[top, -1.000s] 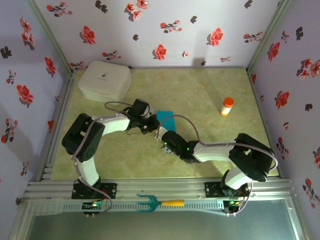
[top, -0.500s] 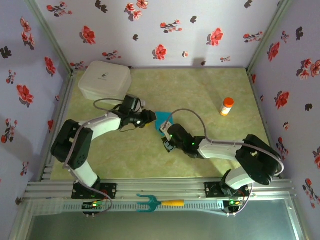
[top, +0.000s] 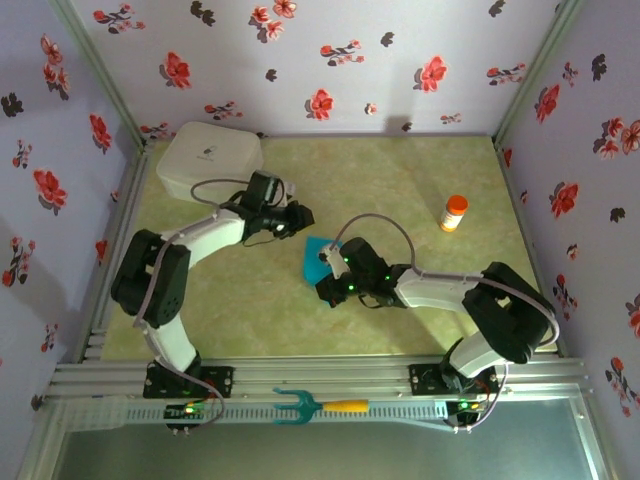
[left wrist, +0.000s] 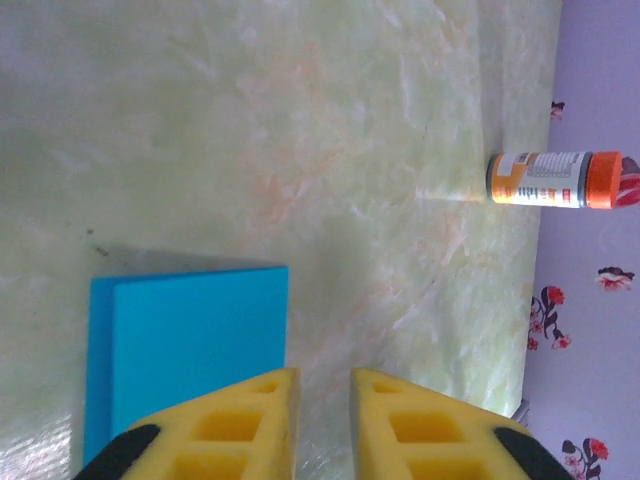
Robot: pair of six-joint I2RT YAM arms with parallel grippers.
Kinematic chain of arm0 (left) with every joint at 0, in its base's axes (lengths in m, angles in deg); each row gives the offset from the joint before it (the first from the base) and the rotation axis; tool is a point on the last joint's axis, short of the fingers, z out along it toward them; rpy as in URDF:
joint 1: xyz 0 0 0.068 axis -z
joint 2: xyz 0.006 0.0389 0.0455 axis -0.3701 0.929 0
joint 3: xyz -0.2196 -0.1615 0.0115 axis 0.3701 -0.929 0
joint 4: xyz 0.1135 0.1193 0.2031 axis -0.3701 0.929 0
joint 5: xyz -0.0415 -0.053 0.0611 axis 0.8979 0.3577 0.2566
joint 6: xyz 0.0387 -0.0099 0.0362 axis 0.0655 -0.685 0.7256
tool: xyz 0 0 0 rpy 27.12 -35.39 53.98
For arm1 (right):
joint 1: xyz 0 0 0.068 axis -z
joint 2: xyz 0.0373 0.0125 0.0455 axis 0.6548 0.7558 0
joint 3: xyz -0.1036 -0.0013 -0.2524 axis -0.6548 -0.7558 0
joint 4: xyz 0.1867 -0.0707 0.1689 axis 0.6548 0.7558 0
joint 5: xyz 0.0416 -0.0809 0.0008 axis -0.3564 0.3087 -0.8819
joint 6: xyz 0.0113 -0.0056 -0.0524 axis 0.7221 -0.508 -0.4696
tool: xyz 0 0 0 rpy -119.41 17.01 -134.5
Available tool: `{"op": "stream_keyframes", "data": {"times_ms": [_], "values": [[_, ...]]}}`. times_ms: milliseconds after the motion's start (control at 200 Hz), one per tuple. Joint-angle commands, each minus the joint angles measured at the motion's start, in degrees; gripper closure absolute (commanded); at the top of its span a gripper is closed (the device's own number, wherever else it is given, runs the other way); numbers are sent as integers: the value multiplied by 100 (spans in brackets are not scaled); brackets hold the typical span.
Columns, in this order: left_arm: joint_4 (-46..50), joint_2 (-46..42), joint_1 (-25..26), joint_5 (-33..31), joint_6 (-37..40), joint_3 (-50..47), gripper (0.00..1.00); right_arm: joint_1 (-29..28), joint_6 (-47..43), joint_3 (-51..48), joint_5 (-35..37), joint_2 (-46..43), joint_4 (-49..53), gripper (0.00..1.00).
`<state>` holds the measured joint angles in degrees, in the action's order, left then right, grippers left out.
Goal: Fold a paper plane with a square sheet of paper (pick it up from the middle)
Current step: Third fold the triangle at the center of the table.
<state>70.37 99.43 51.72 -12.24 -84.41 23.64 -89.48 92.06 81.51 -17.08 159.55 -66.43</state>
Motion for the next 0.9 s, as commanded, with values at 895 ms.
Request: {"op": "stream_keyframes", "data": {"times_ms": [895], "values": [[650, 1701, 423, 213, 584, 363, 93, 471, 372, 412, 135, 522, 753, 100]]}}
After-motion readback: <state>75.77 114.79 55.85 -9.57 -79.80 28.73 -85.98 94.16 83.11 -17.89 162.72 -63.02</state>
